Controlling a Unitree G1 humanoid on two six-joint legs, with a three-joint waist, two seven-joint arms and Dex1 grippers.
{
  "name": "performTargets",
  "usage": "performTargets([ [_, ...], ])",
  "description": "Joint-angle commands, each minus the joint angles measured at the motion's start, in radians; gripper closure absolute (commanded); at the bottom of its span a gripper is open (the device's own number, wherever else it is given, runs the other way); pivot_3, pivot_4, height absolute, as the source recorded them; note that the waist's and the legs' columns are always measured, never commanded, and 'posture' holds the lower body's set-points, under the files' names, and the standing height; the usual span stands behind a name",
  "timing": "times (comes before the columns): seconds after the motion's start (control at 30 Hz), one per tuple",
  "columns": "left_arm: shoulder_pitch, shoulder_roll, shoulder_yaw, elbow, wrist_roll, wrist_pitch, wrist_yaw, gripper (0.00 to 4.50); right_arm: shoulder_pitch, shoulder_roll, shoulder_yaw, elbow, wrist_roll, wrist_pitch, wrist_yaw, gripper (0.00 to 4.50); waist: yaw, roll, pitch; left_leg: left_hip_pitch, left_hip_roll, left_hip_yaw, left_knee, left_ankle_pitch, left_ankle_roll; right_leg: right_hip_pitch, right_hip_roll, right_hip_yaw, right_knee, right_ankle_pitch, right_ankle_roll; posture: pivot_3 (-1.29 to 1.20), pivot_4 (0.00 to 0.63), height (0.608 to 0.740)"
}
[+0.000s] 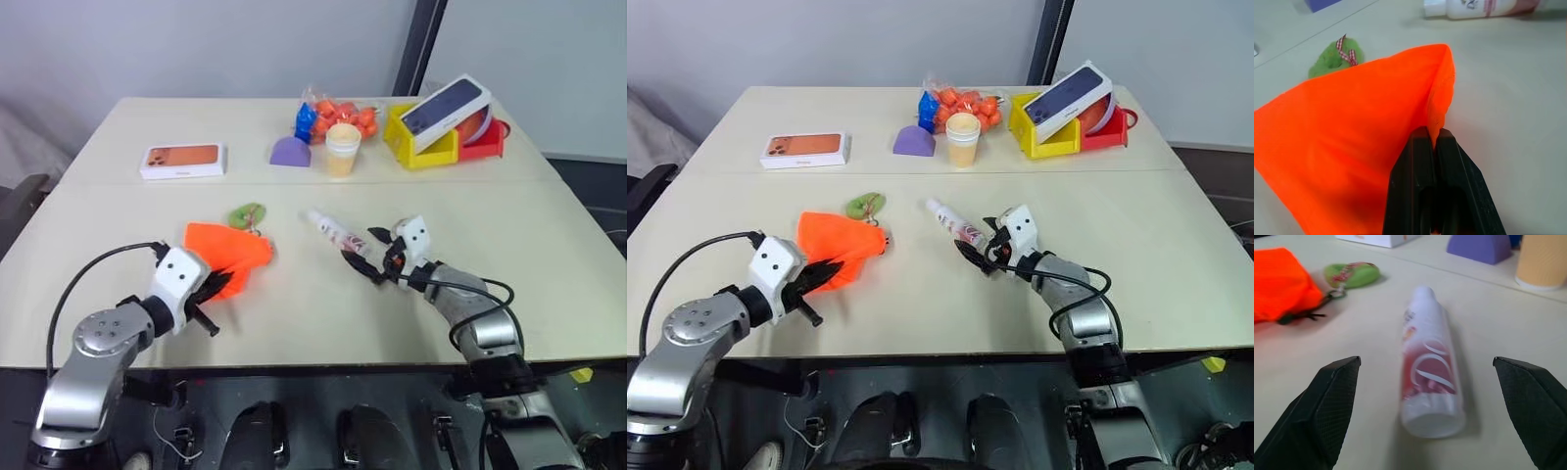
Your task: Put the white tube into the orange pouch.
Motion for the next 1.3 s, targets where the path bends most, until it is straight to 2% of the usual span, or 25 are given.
performTargets([
  [0.03,0.017,0.052,0.115,0.000,-0.067,-0.025,-0.046,4.47,-0.037,0.012,0.007,0.039,-0.025,-0.045,0.004,0.00,-0.004,0.000,0.000,0.000,0.000,0.000,0.000,0.000,0.000,0.000,0.000,0.000,0.000,0.000,0.001,0.00,0.150,0.740],
  [0.17,0.024,0.084,0.147,0.027,-0.106,-0.037,-0.072,4.47,-0.043,0.025,0.014,0.074,-0.046,-0.064,0.002,0.00,-0.013,0.000,0.000,0.000,0.000,0.000,-0.001,0.000,0.000,-0.001,0.000,0.000,0.000,0.000,0.001,0.00,0.150,0.740],
  [0.3,0.019,0.081,0.114,0.018,-0.136,-0.027,-0.073,4.47,-0.058,0.042,0.009,0.109,-0.059,-0.086,-0.008,0.00,-0.019,0.000,0.000,0.000,0.000,0.000,-0.001,-0.001,-0.003,-0.001,0.000,0.000,0.000,0.000,0.001,0.00,0.150,0.740],
  [0.37,0.012,0.071,0.089,0.014,-0.142,-0.023,-0.058,4.50,-0.062,0.046,0.008,0.120,-0.063,-0.096,-0.007,0.52,-0.022,0.000,0.000,0.000,0.000,0.000,-0.001,0.000,-0.004,-0.001,0.000,0.000,0.000,0.000,0.001,0.00,0.150,0.740],
  [0.47,-0.006,0.043,0.029,0.004,-0.146,-0.015,-0.028,4.50,-0.062,0.049,0.011,0.123,-0.067,-0.118,0.002,1.77,-0.023,0.000,0.000,0.000,0.000,0.000,-0.001,0.000,-0.004,-0.001,0.000,0.000,0.000,0.001,0.001,0.00,0.150,0.740],
  [0.83,-0.061,-0.018,-0.097,0.025,-0.133,-0.010,0.042,4.50,-0.052,0.058,0.008,0.113,-0.065,-0.134,0.014,1.77,-0.024,0.000,0.000,0.000,0.000,0.001,-0.001,0.000,-0.004,-0.001,0.000,0.000,0.000,0.001,0.002,0.00,0.150,0.740],
  [0.87,-0.063,-0.020,-0.104,0.028,-0.132,-0.011,0.046,4.50,-0.050,0.059,0.008,0.111,-0.065,-0.134,0.015,2.30,-0.024,0.000,0.000,0.000,0.000,0.001,-0.001,0.001,-0.004,-0.001,0.000,0.000,0.000,0.001,0.002,0.00,0.150,0.740],
  [0.9,-0.063,-0.021,-0.108,0.029,-0.133,-0.012,0.047,4.50,-0.049,0.059,0.007,0.109,-0.065,-0.133,0.014,2.53,-0.024,0.000,0.000,0.000,0.000,0.001,-0.001,0.001,-0.003,-0.001,0.000,0.000,0.000,0.001,0.002,0.00,0.150,0.740],
  [0.93,-0.063,-0.023,-0.112,0.030,-0.133,-0.013,0.049,4.50,-0.046,0.059,0.007,0.104,-0.065,-0.131,0.014,3.09,-0.025,0.000,0.000,0.000,0.000,0.001,-0.001,0.001,-0.003,-0.001,0.000,0.000,0.000,0.001,0.002,0.00,0.150,0.740],
  [0.97,-0.063,-0.024,-0.114,0.030,-0.134,-0.014,0.050,4.50,-0.044,0.059,0.006,0.101,-0.065,-0.130,0.014,3.38,-0.025,0.000,0.000,0.000,0.000,0.001,-0.001,0.001,-0.003,-0.001,0.000,0.000,0.000,0.001,0.002,0.00,0.150,0.740],
  [1.13,-0.074,-0.043,-0.143,0.036,-0.136,-0.017,0.066,4.50,-0.027,0.051,0.004,0.066,-0.064,-0.134,0.016,3.46,-0.023,0.000,0.000,0.000,0.000,0.001,-0.001,0.001,-0.003,-0.001,0.000,0.000,0.000,0.001,0.001,0.00,0.150,0.740],
  [1.3,-0.088,-0.083,-0.160,0.036,-0.134,-0.014,0.100,4.50,0.054,-0.011,-0.014,-0.144,0.024,-0.062,0.109,3.46,-0.021,0.001,0.000,-0.001,0.000,0.001,-0.001,0.001,-0.003,-0.001,0.000,0.000,0.000,0.001,0.002,0.00,0.150,0.740],
])
